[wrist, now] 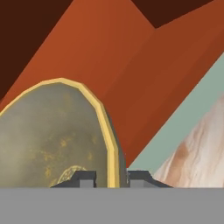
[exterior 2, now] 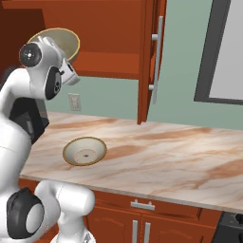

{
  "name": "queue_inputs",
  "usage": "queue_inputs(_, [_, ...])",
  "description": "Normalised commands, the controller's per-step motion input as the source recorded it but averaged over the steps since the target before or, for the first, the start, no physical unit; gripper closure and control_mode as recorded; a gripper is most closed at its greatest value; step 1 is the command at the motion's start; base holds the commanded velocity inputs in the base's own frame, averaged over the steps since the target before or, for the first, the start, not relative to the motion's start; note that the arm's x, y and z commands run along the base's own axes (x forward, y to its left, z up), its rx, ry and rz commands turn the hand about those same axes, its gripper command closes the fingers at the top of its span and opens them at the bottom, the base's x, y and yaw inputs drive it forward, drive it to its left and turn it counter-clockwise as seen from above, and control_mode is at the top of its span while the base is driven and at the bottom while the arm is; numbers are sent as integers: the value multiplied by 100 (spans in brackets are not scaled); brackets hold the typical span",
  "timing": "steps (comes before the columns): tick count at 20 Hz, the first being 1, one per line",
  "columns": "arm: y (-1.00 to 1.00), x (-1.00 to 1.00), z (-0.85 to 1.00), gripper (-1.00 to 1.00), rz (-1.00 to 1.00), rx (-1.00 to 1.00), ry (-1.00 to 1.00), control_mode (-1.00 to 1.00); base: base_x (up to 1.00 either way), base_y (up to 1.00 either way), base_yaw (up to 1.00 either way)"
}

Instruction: Open the cabinet. Pick the bowls from the counter and place them in the cabinet. Then close the cabinet.

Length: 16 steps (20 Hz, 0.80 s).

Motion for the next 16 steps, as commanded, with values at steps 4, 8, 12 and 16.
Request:
queue_inputs(4, [27, 71, 0, 100, 0, 0, 0, -100, 0, 0, 0])
queue_inputs(8, [30, 68, -2, 100, 0, 0, 0, -100, 0, 0, 0])
queue_inputs(12, [32, 60, -13, 100, 0, 0, 3, -100, 0, 0, 0])
queue_inputs(16, [28, 53, -11, 100, 0, -1, 1, -100, 0, 0, 0])
